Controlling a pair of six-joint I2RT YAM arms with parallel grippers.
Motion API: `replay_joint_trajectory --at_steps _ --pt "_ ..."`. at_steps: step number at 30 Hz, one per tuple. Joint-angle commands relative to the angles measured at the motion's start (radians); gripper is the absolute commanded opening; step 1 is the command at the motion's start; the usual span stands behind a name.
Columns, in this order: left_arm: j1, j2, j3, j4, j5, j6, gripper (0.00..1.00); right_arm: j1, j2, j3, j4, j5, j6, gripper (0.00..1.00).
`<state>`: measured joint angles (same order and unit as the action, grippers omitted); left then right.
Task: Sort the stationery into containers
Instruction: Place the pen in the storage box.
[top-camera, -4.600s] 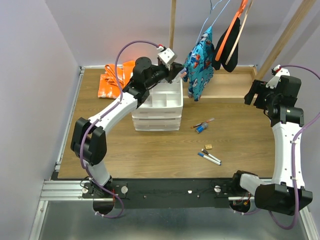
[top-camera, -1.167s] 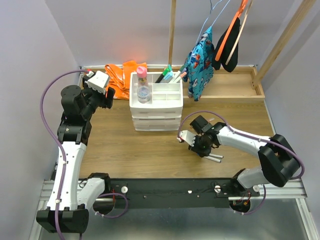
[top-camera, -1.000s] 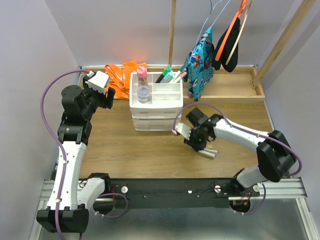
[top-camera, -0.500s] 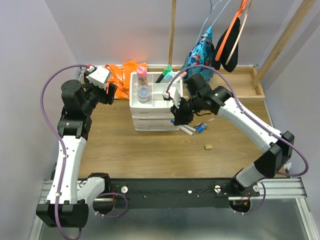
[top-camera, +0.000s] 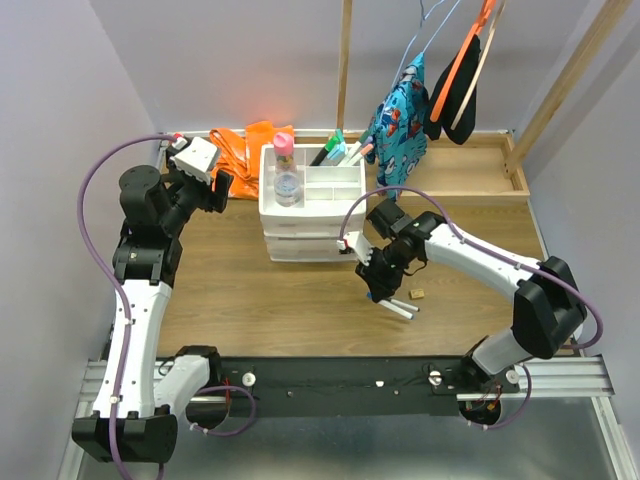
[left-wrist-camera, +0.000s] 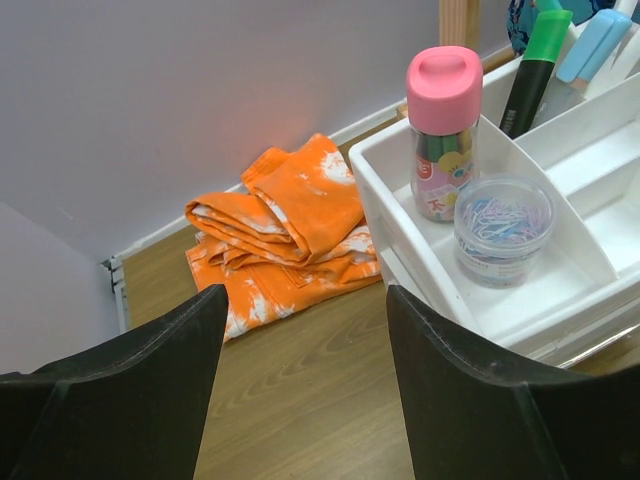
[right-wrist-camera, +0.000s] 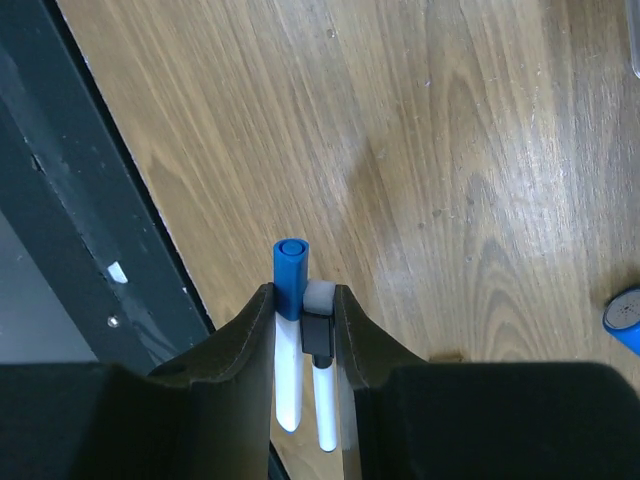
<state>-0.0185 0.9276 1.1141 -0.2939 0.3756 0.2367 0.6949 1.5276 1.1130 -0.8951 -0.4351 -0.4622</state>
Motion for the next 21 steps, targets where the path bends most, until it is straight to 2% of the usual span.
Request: replay_joint_trajectory --at_steps 1,9,12,17,21 --pt "0.008 -0.021 -0.016 -0.027 0.02 0.004 0.74 0.008 -0.027 -0.015 0.097 0.006 0.006 0.14" --pt "0.006 -0.01 -0.028 0.002 0.036 -0.016 0.74 0.008 0.012 -0.1 0.197 0.001 0.057 0.13" --pt "0.008 -0.003 -0.011 -0.007 0.037 -0.01 0.74 0.008 0.003 -0.062 0.193 -0.022 0.072 0.12" --pt "0.006 0.017 0.007 -0.028 0.043 0.006 0.74 0.006 -0.063 0.146 0.071 -0.181 0.04 0.1" --pt "0.006 0.039 0.018 -0.019 0.055 -0.005 0.73 0.006 -0.078 0.383 0.004 -0.223 0.016 0.08"
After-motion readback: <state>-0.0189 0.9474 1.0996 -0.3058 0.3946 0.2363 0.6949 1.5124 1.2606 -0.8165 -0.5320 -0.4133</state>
